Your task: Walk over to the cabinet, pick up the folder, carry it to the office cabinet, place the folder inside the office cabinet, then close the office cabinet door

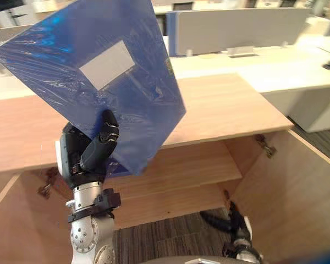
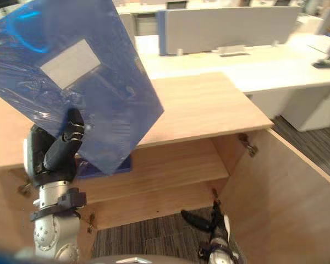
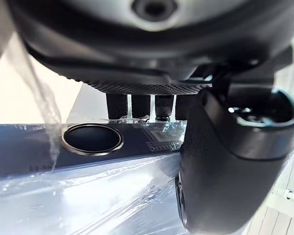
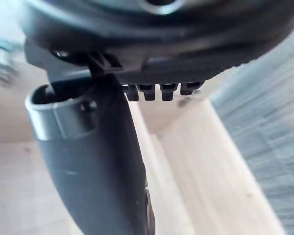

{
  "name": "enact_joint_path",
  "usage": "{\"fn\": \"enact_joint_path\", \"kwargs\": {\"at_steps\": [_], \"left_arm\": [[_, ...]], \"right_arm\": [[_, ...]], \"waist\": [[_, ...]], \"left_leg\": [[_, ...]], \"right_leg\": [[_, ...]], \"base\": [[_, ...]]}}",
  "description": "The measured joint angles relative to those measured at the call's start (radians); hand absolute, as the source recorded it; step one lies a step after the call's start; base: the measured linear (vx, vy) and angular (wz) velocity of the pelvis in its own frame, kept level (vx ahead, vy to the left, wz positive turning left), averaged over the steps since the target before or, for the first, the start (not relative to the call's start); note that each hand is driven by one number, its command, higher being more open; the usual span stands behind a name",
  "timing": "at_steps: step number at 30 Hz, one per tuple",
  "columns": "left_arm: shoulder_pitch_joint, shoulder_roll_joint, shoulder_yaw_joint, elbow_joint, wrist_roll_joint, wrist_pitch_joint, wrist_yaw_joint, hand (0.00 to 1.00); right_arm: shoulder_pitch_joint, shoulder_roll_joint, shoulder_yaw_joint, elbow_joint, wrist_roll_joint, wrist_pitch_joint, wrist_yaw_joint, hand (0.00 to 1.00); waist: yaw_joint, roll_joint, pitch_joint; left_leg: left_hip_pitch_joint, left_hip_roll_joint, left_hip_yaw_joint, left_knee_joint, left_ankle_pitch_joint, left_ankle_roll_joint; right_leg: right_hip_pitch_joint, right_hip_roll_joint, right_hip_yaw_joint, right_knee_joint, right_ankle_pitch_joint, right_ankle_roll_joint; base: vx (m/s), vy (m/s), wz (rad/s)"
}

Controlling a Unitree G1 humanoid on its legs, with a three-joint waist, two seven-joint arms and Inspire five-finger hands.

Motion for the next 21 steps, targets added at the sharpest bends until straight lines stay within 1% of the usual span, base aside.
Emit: {"fn": "enact_joint_path", "kwargs": {"at_steps": [1, 2, 3, 4, 5, 7, 9, 12, 13, 15, 17, 18, 20, 21], "left_arm": [[0.0, -0.001, -0.005, 0.0, -0.014, -0.004, -0.001, 0.0], [0.001, -0.003, -0.006, 0.0, -0.04, -0.013, -0.004, 0.0], [0.002, -0.005, -0.005, 0.0, -0.049, -0.015, -0.004, 0.0], [0.003, -0.006, -0.007, 0.0, -0.049, -0.015, -0.004, 0.0], [0.008, -0.005, -0.008, 0.0, -0.05, -0.016, -0.01, 0.0], [0.017, -0.005, -0.011, 0.0, -0.079, -0.016, -0.028, 0.0], [0.025, -0.006, -0.02, 0.011, -0.137, -0.016, -0.055, 0.0], [0.026, -0.01, -0.049, 0.047, -0.189, -0.016, -0.079, 0.0], [0.027, -0.014, -0.05, 0.062, -0.202, -0.015, -0.085, 0.0], [0.028, -0.017, -0.049, 0.087, -0.212, -0.015, -0.086, 0.0], [0.03, -0.017, -0.048, 0.113, -0.212, -0.015, -0.086, 0.0], [0.029, -0.016, -0.048, 0.133, -0.211, -0.014, -0.087, 0.0], [0.026, -0.009, -0.045, 0.162, -0.209, -0.012, -0.092, 0.0], [0.017, 0.002, -0.04, 0.181, -0.201, -0.008, -0.101, 0.0]], "right_arm": [[0.01, 0.003, 0.002, -0.059, -0.01, 0.0, -0.01, 1.0], [0.035, 0.012, 0.003, -0.169, -0.011, -0.002, -0.018, 1.0], [0.061, 0.024, 0.005, -0.265, -0.035, -0.004, -0.022, 1.0], [0.078, 0.024, 0.009, -0.307, -0.056, -0.004, -0.024, 1.0], [0.109, 0.031, 0.014, -0.394, -0.121, -0.005, -0.029, 1.0], [0.126, 0.035, 0.023, -0.459, -0.243, -0.005, -0.044, 1.0], [0.129, 0.034, 0.049, -0.522, -0.335, -0.004, -0.06, 1.0], [0.127, 0.024, 0.087, -0.586, -0.409, -0.004, -0.076, 1.0], [0.122, 0.013, 0.112, -0.605, -0.422, -0.004, -0.084, 1.0], [0.107, -0.007, 0.143, -0.629, -0.438, -0.004, -0.088, 1.0], [0.08, -0.024, 0.165, -0.658, -0.437, -0.004, -0.089, 1.0], [0.047, -0.048, 0.176, -0.674, -0.43, -0.004, -0.084, 1.0], [-0.027, -0.088, 0.179, -0.692, -0.382, -0.011, -0.069, 1.0], [-0.087, -0.111, 0.174, -0.696, -0.29, -0.03, -0.042, 1.0]], "waist": [[-0.004, 0.003, 0.003], [-0.007, 0.005, 0.008], [-0.015, 0.003, 0.016], [-0.019, 0.001, 0.017], [-0.03, -0.003, 0.02], [-0.033, -0.003, 0.02], [-0.035, 0.001, 0.018], [-0.036, 0.023, 0.003], [-0.036, 0.032, -0.002], [-0.035, 0.039, -0.008], [-0.033, 0.043, -0.011], [-0.032, 0.042, -0.016], [-0.03, 0.039, -0.026], [-0.028, 0.034, -0.034]], "left_leg": [[0.003, -0.001, 0.017, 0.001, -0.002, 0.001], [0.014, 0.0, 0.057, 0.002, -0.006, -0.001], [0.028, 0.0, 0.081, 0.002, -0.009, -0.004], [0.035, 0.0, 0.092, 0.003, -0.011, -0.007], [0.049, -0.001, 0.11, 0.002, -0.013, -0.008], [0.062, -0.003, 0.13, 0.003, -0.016, -0.011], [0.071, 0.0, 0.15, 0.009, -0.02, -0.011], [0.073, 0.008, 0.151, 0.012, -0.02, -0.011], [0.075, 0.013, 0.154, 0.013, -0.02, -0.011], [0.075, 0.019, 0.154, 0.02, -0.02, -0.011], [0.075, 0.023, 0.154, 0.026, -0.02, -0.011], [0.075, 0.025, 0.153, 0.026, -0.02, -0.01], [0.075, 0.026, 0.151, 0.027, -0.02, -0.01], [0.075, 0.025, 0.15, 0.027, -0.02, -0.01]], "right_leg": [[-0.009, 0.003, 0.014, 0.012, -0.003, 0.004], [-0.031, 0.012, 0.041, 0.044, -0.015, 0.018], [-0.04, 0.019, 0.055, 0.068, -0.027, 0.024], [-0.043, 0.022, 0.06, 0.08, -0.034, 0.024], [-0.057, 0.024, 0.059, 0.114, -0.052, 0.023], [-0.075, 0.014, 0.031, 0.143, -0.065, 0.013], [-0.093, 0.006, 0.0, 0.171, -0.067, 0.014], [-0.095, 0.02, -0.006, 0.174, -0.067, 0.014], [-0.095, 0.026, -0.007, 0.176, -0.067, 0.014], [-0.094, 0.031, -0.01, 0.179, -0.067, 0.014], [-0.094, 0.038, -0.011, 0.183, -0.067, 0.015], [-0.094, 0.041, -0.012, 0.184, -0.066, 0.015], [-0.094, 0.042, -0.013, 0.186, -0.065, 0.016], [-0.094, 0.042, -0.013, 0.187, -0.063, 0.016]], "base": [[-0.03, 0.028, -0.9], [-0.03, 0.003, -0.77], [-0.03, -0.01, -0.71], [-0.03, -0.037, -0.51], [-0.02, -0.027, -0.33], [-0.04, -0.029, -0.37], [-0.05, -0.045, -0.28], [-0.01, -0.04, -0.06], [-0.01, -0.027, -0.06], [0.0, -0.015, -0.03], [0.0, 0.0, 0.0], [0.0, 0.0, 0.0], [0.0, 0.0, 0.0], [0.0, 0.0, 0.0]]}}
